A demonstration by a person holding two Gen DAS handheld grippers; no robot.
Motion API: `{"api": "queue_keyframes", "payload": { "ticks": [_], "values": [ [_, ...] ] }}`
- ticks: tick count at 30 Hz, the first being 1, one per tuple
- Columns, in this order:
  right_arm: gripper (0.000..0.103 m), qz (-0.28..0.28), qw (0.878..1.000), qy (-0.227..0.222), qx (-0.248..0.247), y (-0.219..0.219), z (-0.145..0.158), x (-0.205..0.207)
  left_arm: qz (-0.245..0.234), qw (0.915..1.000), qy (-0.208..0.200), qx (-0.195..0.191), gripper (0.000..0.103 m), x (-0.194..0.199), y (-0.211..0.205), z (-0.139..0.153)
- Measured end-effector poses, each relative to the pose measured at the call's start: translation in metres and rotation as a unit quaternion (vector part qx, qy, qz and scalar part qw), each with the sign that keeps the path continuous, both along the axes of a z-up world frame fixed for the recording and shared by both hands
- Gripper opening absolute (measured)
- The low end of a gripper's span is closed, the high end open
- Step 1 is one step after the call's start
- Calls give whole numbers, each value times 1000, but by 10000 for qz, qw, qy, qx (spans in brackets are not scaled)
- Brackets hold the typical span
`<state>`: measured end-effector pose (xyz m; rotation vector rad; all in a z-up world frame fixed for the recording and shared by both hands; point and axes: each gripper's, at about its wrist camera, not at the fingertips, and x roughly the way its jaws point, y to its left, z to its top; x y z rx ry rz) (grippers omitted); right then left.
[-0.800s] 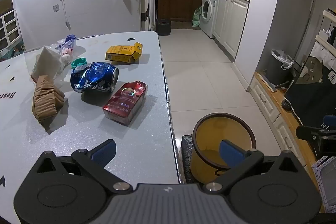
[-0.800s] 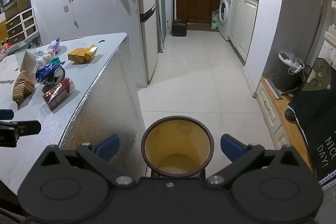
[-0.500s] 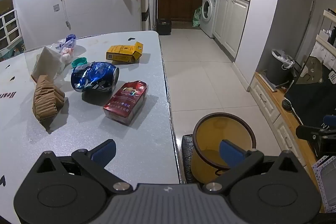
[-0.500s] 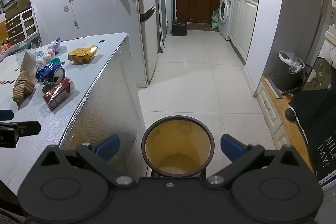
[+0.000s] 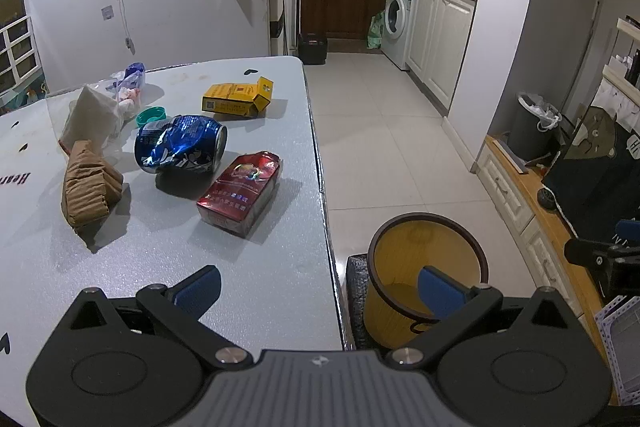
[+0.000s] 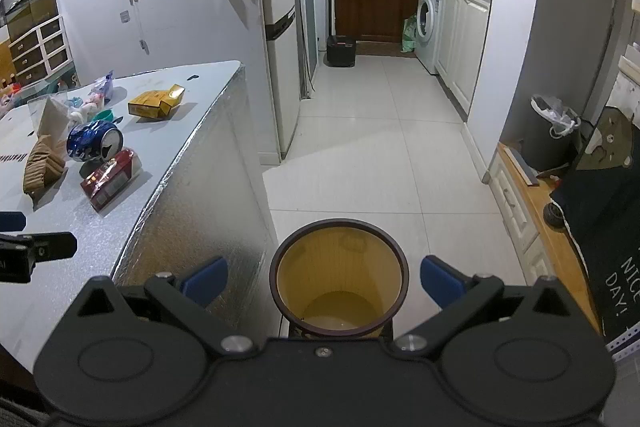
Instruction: Collect trash
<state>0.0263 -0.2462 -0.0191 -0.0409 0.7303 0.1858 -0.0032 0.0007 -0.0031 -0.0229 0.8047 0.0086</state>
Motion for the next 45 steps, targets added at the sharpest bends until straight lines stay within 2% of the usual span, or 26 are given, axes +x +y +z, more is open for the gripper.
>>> {"api": "queue_keyframes", "payload": {
  "ticks": [45],
  "values": [
    [103, 0, 10000, 22, 17, 2, -4, 0, -9, 10000, 34, -35, 103, 3, 0, -2]
  ]
}}
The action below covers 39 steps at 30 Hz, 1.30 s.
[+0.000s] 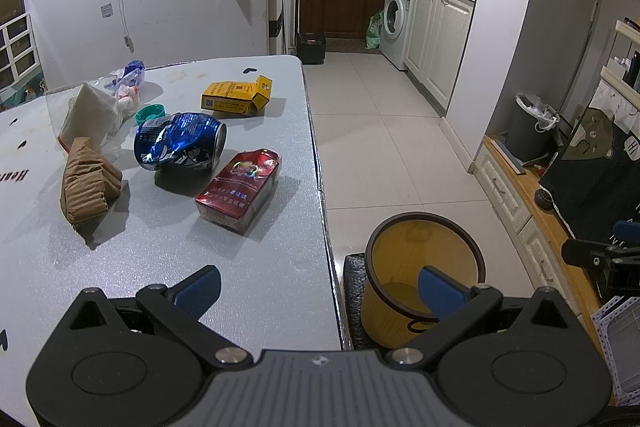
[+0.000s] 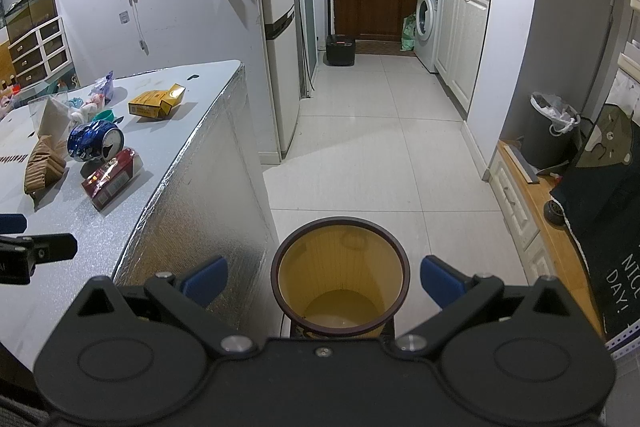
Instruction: Collect trash
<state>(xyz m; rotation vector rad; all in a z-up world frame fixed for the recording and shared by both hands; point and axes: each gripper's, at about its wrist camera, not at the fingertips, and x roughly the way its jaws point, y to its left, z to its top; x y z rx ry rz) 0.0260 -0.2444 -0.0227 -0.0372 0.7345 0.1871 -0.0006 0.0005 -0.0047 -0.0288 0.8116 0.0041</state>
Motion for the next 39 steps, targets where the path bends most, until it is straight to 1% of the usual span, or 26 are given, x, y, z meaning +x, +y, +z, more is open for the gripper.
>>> {"api": "queue_keyframes", "payload": {
  "ticks": [30, 35, 39],
  "values": [
    [103, -3, 10000, 6, 5, -1, 1, 0, -31, 10000, -12, -42, 103, -3, -1, 1],
    [103, -16, 10000, -10, 0, 1, 0, 1, -29, 10000, -51, -23, 103, -2, 1, 2],
    [103, -64, 10000, -59, -12, 4, 1, -1, -20, 9998, -167, -64, 103, -2, 6, 7]
  ]
}}
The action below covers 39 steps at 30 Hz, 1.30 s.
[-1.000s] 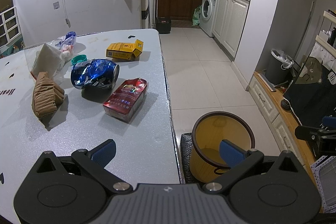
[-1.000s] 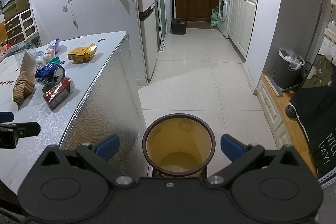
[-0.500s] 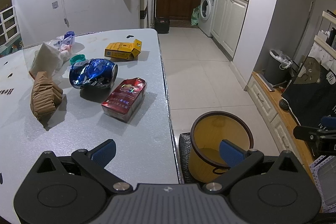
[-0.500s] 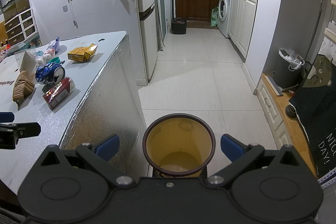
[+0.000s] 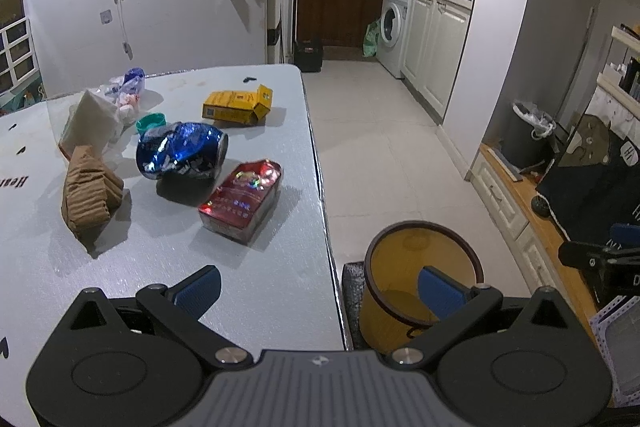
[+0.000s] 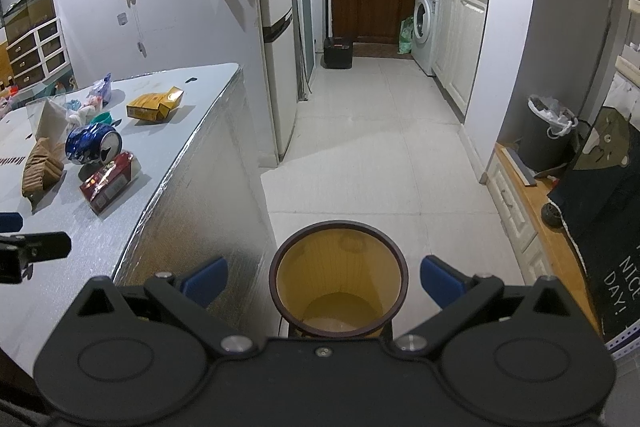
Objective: Collect trash
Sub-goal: 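Move the left tool to the brown paper bag while the right tool reaches the red packet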
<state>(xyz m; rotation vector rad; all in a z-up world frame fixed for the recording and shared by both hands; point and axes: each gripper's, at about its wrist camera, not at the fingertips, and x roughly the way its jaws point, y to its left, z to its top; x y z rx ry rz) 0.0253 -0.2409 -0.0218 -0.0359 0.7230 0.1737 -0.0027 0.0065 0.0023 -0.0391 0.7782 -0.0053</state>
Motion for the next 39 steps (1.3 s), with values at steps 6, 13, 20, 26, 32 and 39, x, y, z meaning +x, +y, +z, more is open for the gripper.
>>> {"api": "queue_keyframes", "payload": {
  "ticks": [6, 13, 20, 26, 32, 39],
  "values": [
    [103, -2, 9999, -117, -35, 7, 7, 6, 176, 9997, -188, -34, 103, 4, 16, 10],
    [103, 113, 9996, -264, -45, 21, 12, 17, 799, 9959, -420, 19, 103, 11, 55, 26],
    [103, 352, 9987, -359, -56, 50, 17, 33, 1252, 9907, -522, 87, 103, 18, 100, 34],
    [103, 739, 9962, -464, 12, 83, 26, 52, 1590, 9860, -457, 195, 103, 27, 139, 34],
    [103, 1333, 9894, -567, 73, 129, 42, 79, 1813, 9818, -559, -114, 103, 36, 178, 28],
    [103, 2007, 9781, -558, 52, 189, 52, 111, 2019, 9783, -462, -46, 103, 53, 207, 23]
  ]
}}
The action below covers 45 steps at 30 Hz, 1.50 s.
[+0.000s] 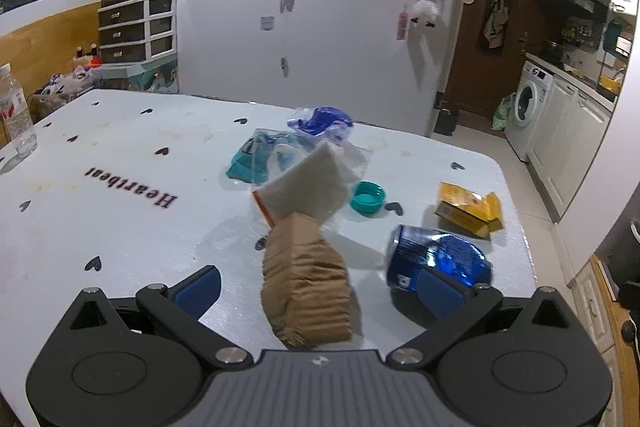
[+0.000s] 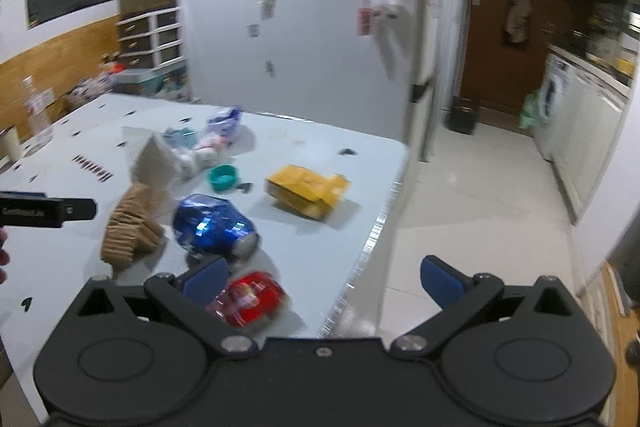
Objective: Collect trash
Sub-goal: 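Move the left tool to the brown paper bag while the right tool reaches the red packet, then close the left tool on the paper bag while the right tool grasps the red packet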
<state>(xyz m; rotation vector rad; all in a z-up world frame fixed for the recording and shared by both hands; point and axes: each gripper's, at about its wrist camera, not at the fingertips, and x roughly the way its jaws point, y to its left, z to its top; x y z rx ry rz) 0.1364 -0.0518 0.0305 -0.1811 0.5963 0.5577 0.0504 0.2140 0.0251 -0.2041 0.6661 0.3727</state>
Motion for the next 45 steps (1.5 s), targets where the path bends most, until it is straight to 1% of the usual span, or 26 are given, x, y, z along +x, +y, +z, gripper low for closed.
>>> {"api": "queue_keyframes", "payload": {
  "ticks": [2, 5, 7, 10, 13, 18, 21, 25, 28, 30, 31, 33, 35, 38, 39, 40, 42, 45],
  "values": [
    [103, 311, 9994, 118, -70, 16, -4, 9, 70, 9999, 77, -91, 103, 4, 8, -3],
    [103, 719, 9966, 328, -245, 37, -14, 24, 49, 9991, 227, -354, 103, 11, 20, -10],
    [103, 978, 9931, 514, -382, 50, -23, 34, 117, 9979, 349, -529, 103, 15, 27, -15],
    [103, 1367, 9849, 815, -682, 68, -39, 50, 252, 9936, 516, -969, 103, 22, 40, -25],
    [103, 1598, 9764, 1102, -943, 82, -56, 67, 381, 9895, 610, -1252, 103, 29, 49, -33],
    [103, 1965, 9655, 1317, -1087, 95, -69, 82, 524, 9849, 693, -1495, 103, 44, 63, -39],
    [103, 2128, 9598, 1349, -1241, 103, -75, 84, 554, 9814, 707, -1699, 103, 55, 70, -41],
    [103, 2296, 9557, 1242, -1362, 108, -78, 76, 368, 9802, 889, -1731, 103, 72, 70, -45],
    [103, 2401, 9519, 1172, -1502, 113, -80, 68, 243, 9800, 1096, -1644, 103, 84, 66, -48],
    [103, 2408, 9517, 1057, -1586, 116, -82, 62, 164, 9804, 1205, -1549, 103, 89, 63, -49],
    [103, 2389, 9521, 1010, -1618, 116, -83, 59, 134, 9803, 1280, -1499, 102, 91, 61, -50],
    [103, 2318, 9543, 918, -1649, 117, -84, 56, 126, 9807, 1288, -1464, 94, 93, 60, -51],
    [103, 2276, 9559, 900, -1626, 116, -83, 53, 175, 9805, 1215, -1537, 80, 93, 61, -51],
    [102, 2221, 9571, 863, -1648, 113, -82, 48, 180, 9806, 1294, -1461, 72, 93, 60, -53],
    [98, 2219, 9571, 876, -1645, 112, -81, 47, 160, 9808, 1313, -1434, 70, 92, 59, -54],
    [94, 2247, 9564, 934, -1618, 111, -81, 47, 138, 9809, 1344, -1402, 66, 92, 59, -54],
    [87, 2266, 9548, 1050, -1610, 110, -82, 47, 94, 9809, 1349, -1396, 64, 91, 58, -56],
    [87, 2240, 9548, 1101, -1614, 109, -83, 44, -20, 9806, 1331, -1440, 59, 89, 58, -58]
  ]
}}
